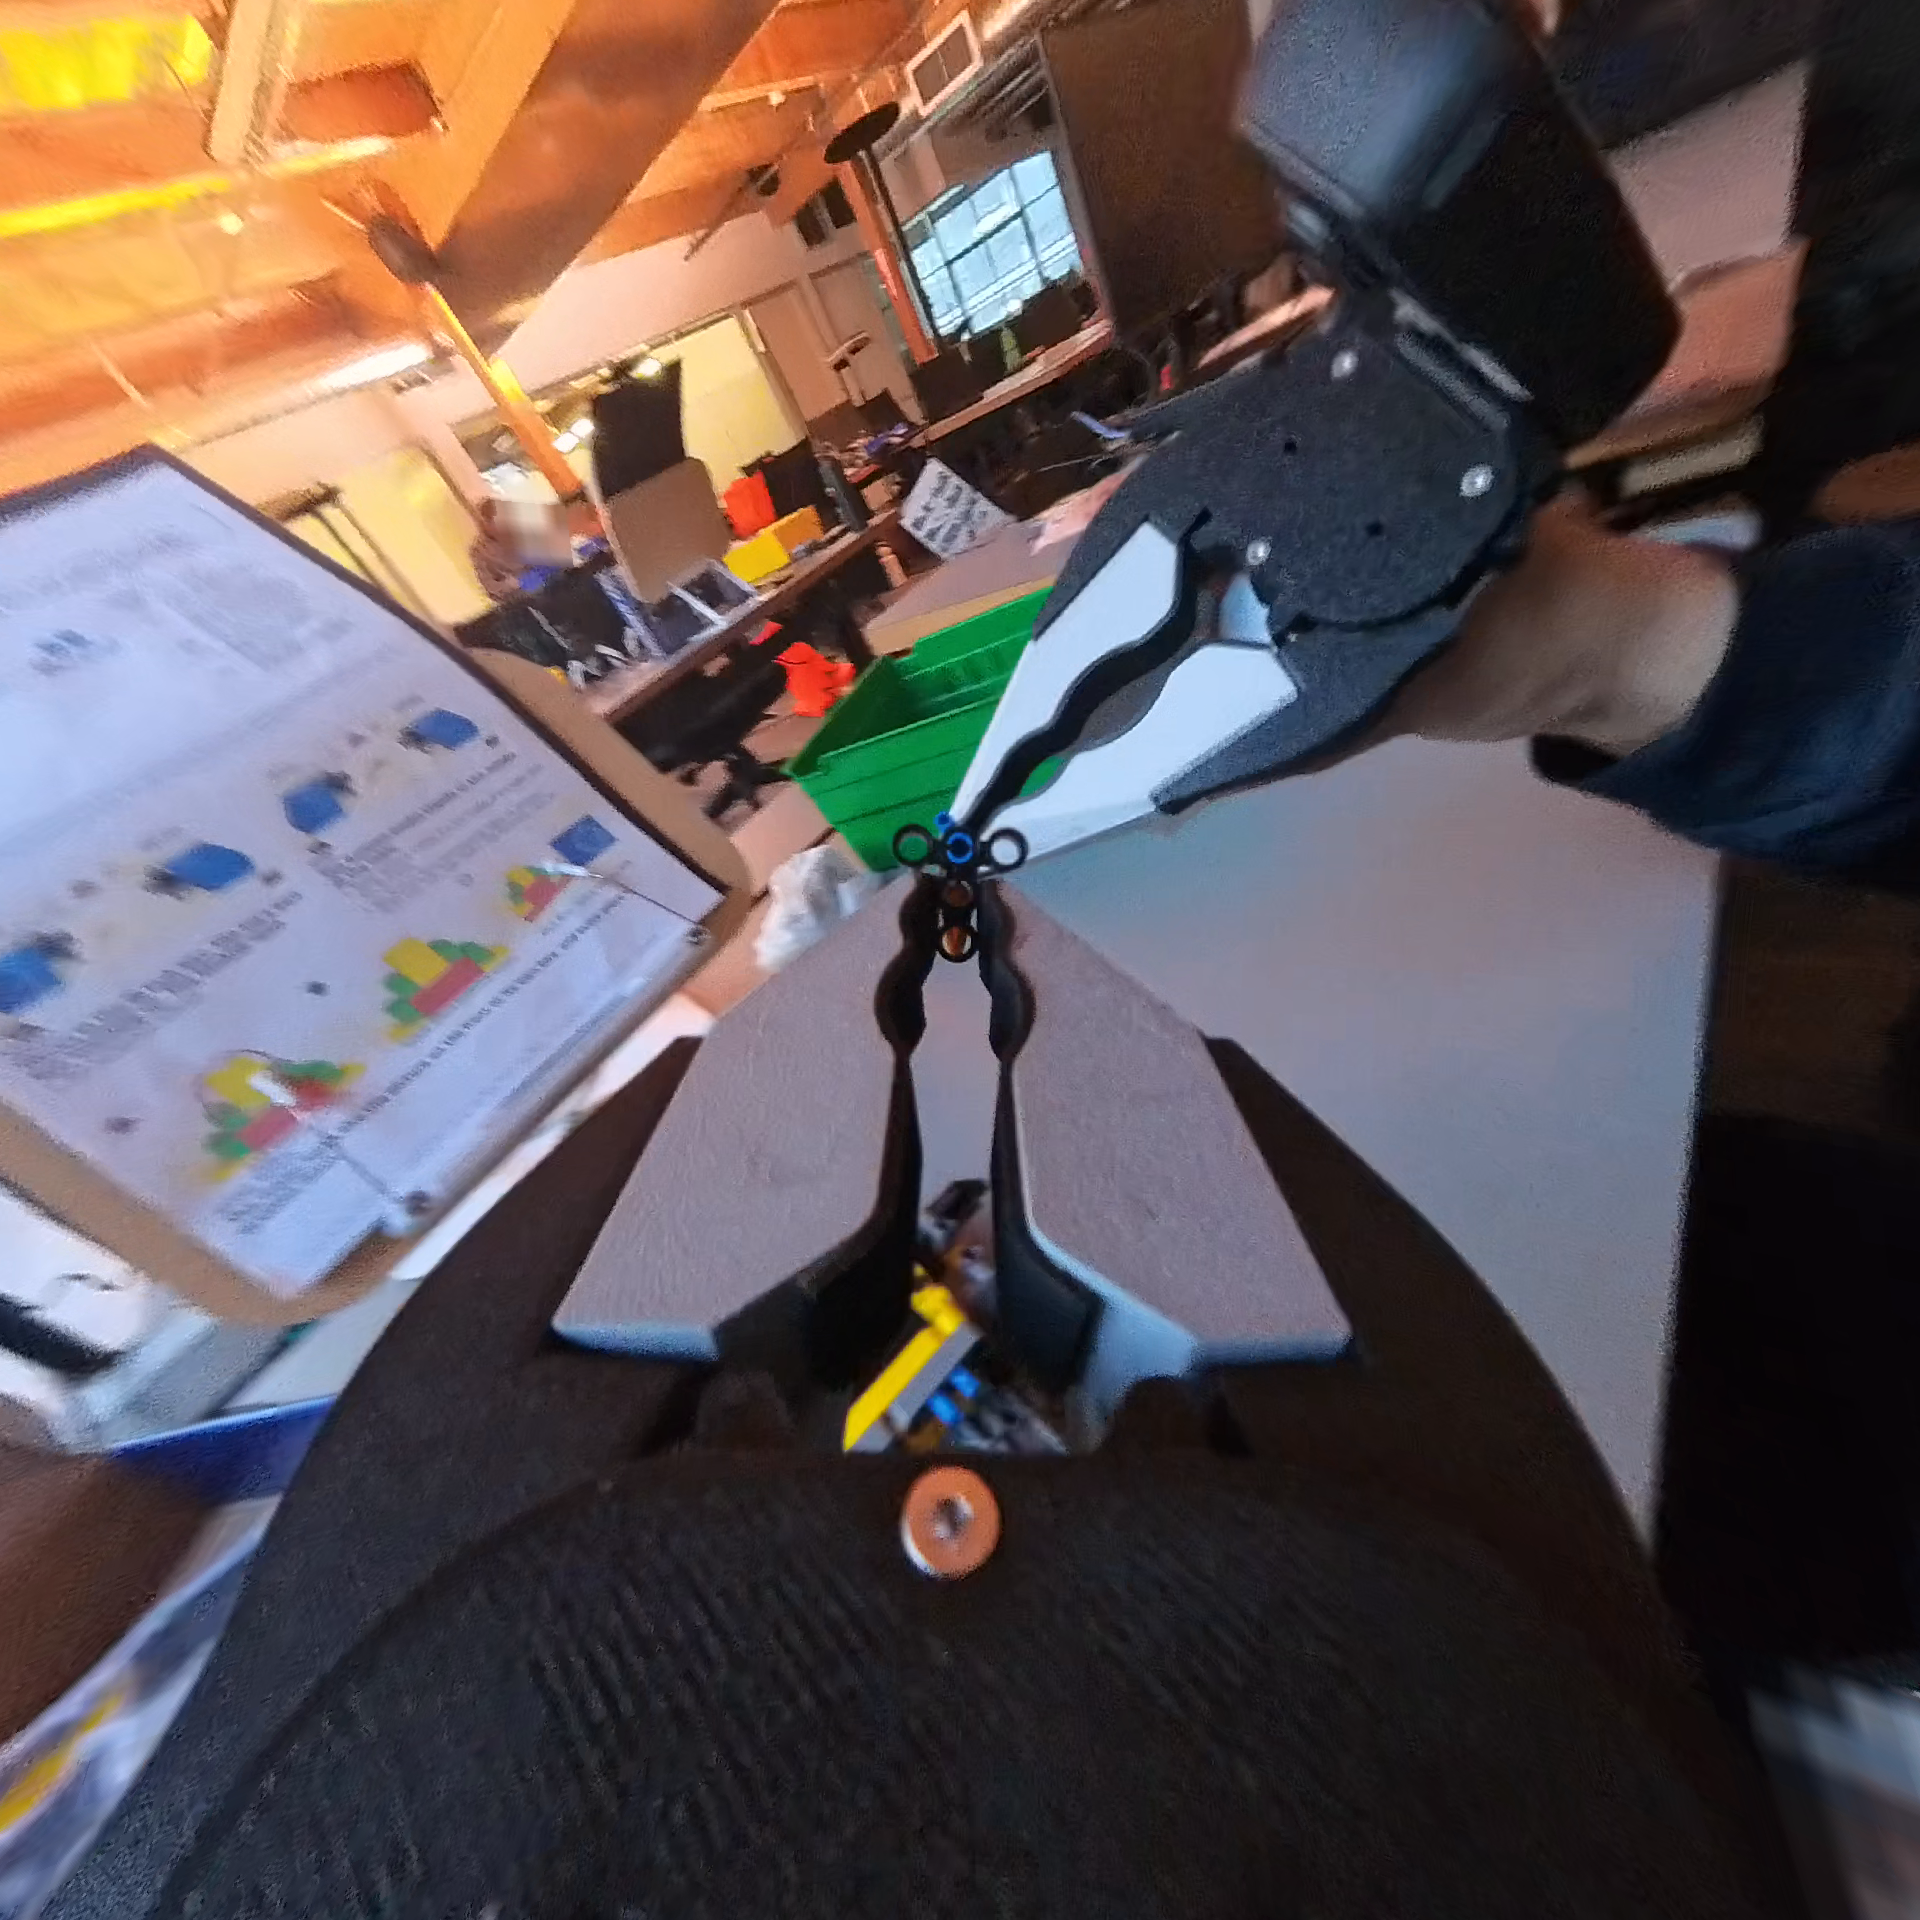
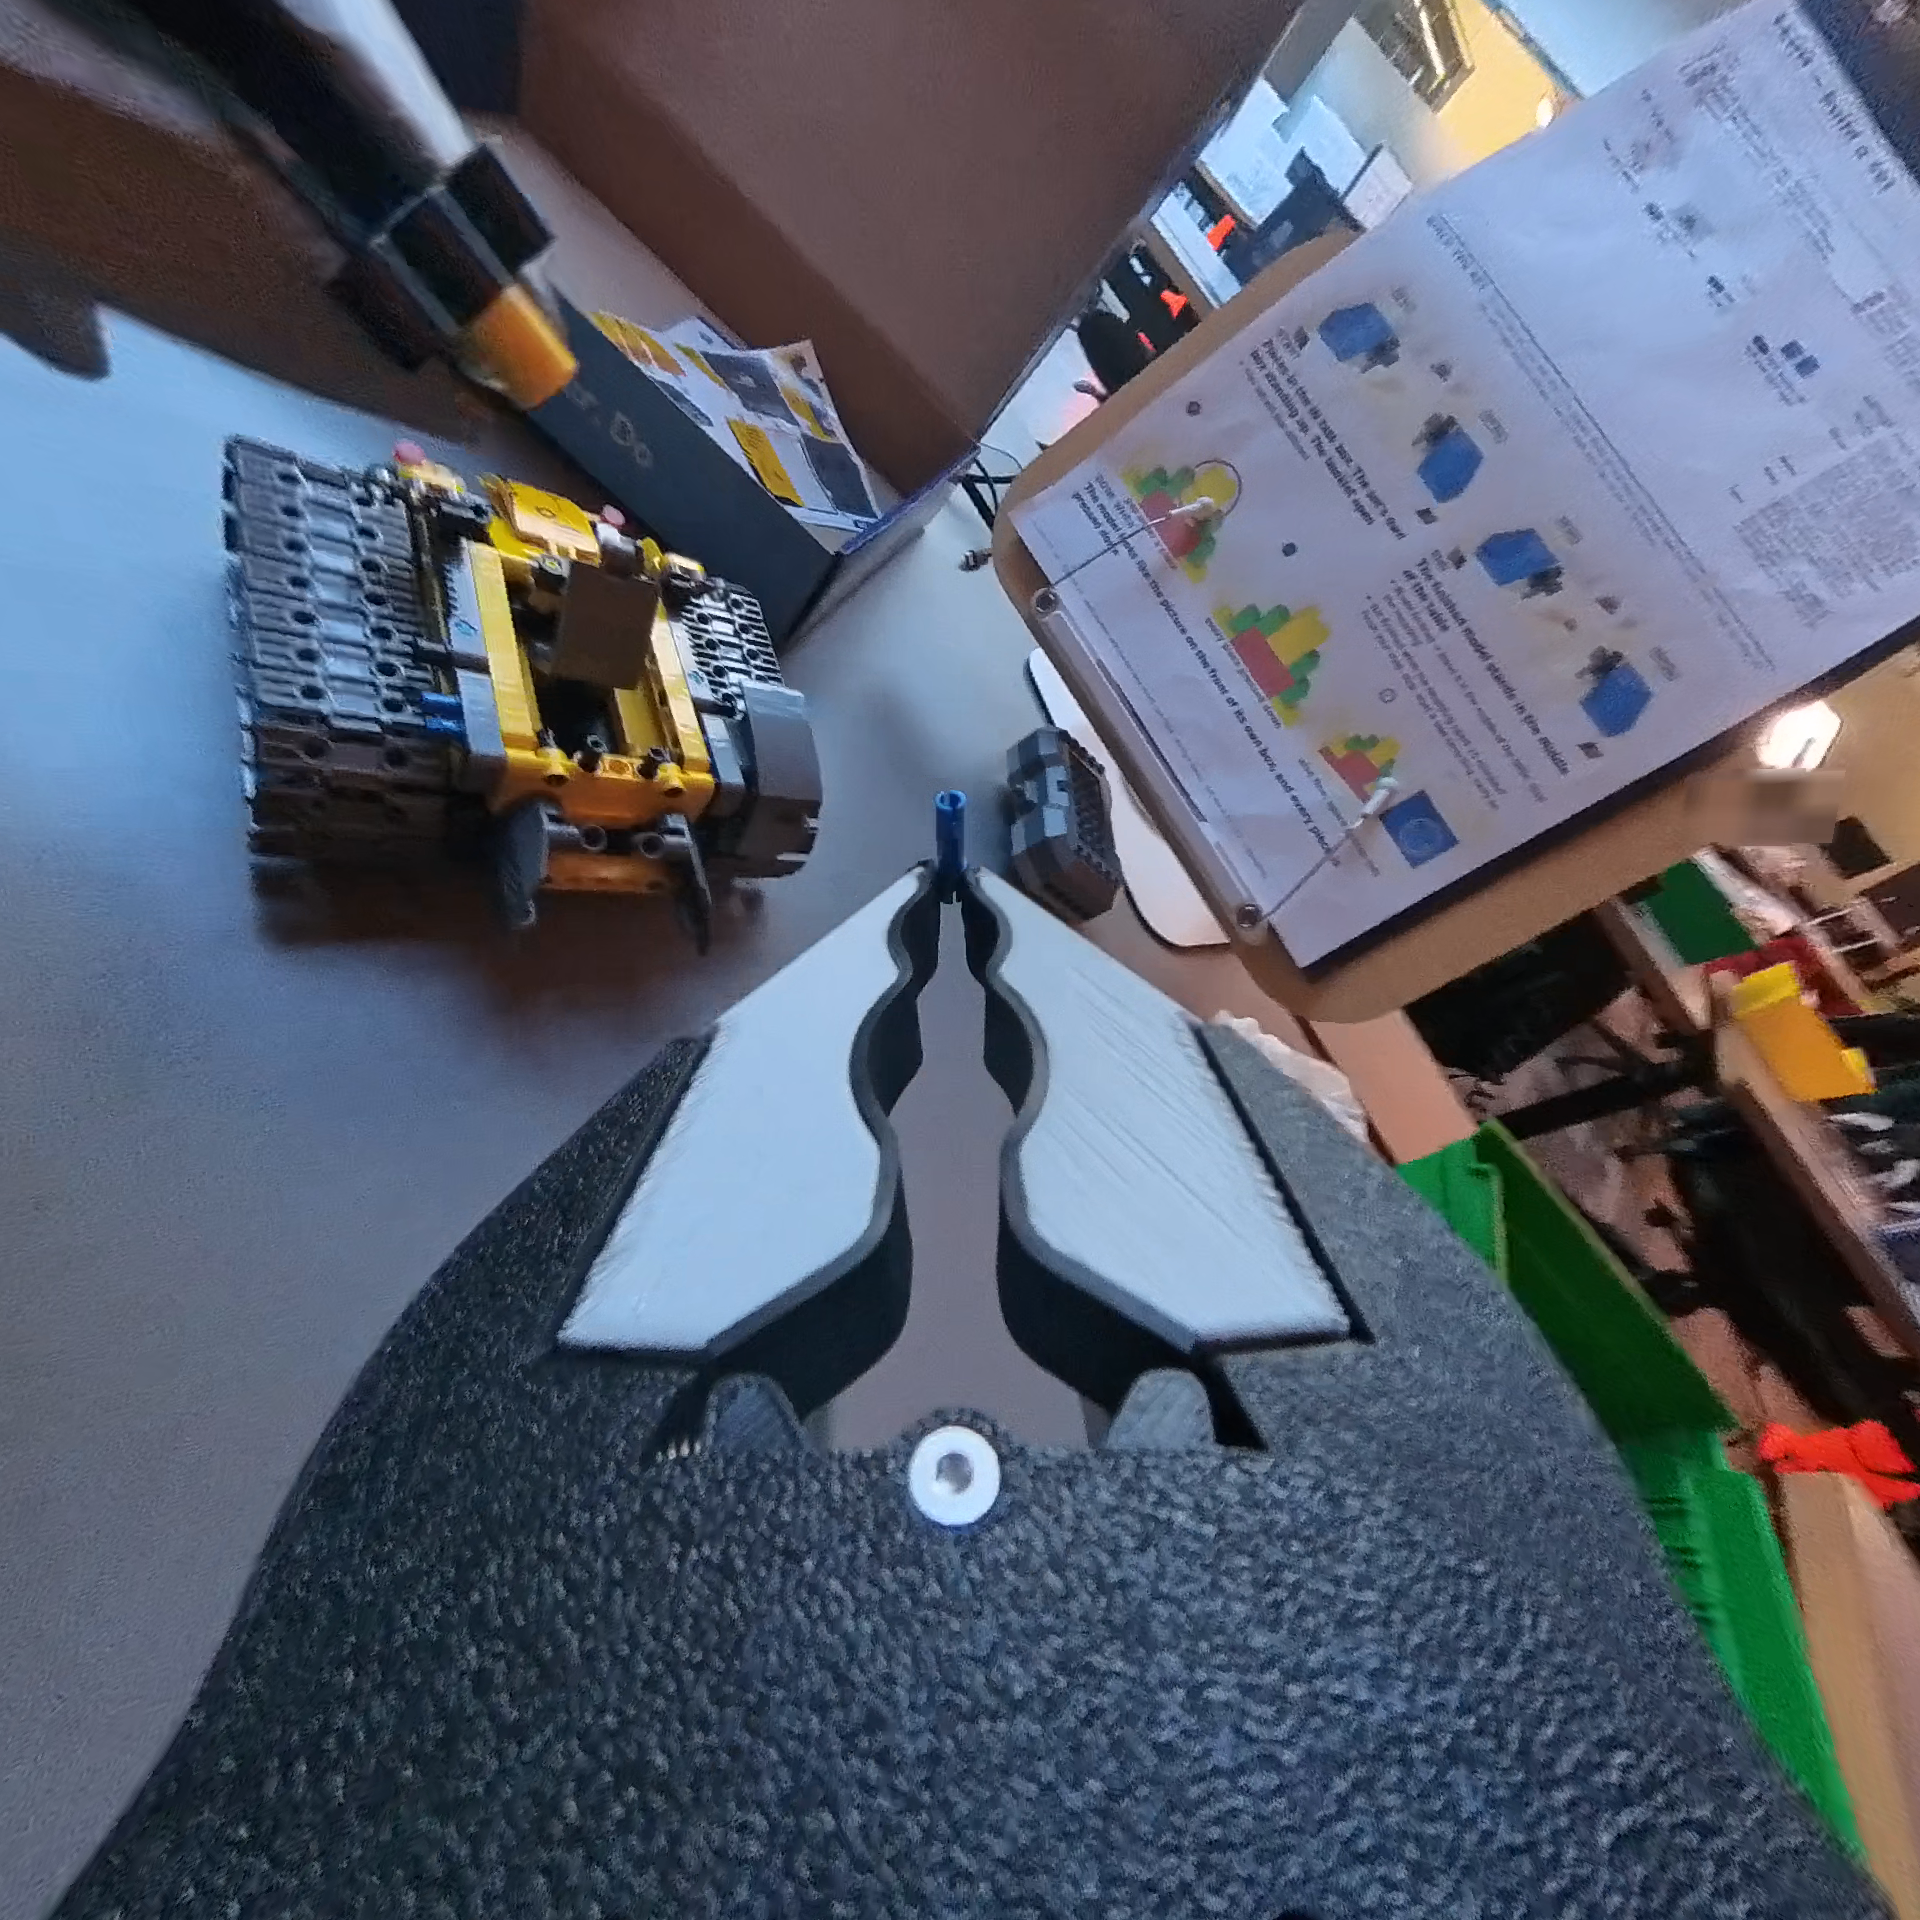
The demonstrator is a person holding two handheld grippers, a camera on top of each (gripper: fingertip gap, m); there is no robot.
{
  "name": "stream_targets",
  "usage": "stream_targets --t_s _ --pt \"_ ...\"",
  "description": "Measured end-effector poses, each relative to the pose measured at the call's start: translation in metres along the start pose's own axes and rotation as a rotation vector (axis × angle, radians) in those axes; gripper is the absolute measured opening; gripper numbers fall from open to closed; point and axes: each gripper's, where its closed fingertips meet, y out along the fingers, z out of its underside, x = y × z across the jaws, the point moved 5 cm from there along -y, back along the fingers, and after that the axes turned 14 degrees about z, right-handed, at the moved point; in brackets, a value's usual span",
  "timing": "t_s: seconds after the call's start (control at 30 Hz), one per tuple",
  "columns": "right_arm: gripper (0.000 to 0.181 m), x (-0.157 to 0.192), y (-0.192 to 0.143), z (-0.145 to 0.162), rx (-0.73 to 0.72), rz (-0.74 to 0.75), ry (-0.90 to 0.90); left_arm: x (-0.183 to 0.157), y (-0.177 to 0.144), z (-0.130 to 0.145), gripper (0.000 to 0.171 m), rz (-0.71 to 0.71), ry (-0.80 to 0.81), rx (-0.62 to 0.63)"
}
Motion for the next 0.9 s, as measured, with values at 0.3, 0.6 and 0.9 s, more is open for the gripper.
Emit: stream_targets --t_s 0.3,0.6,0.9 --pt "0.002 -0.098 -0.021 0.046 0.157 0.302 0.103 -0.015 0.011 0.007 0.005 0.108 -0.010 0.078" --pt "0.002 -0.203 -0.070 0.170 0.271 0.520 0.675 -0.023 0.022 0.018 0.004 0.152 -0.031 0.111" --pt "0.031 -0.173 -0.038 0.255 0.612 0.355 0.852 -0.028 0.026 0.025 0.004 0.184 -0.049 0.137"
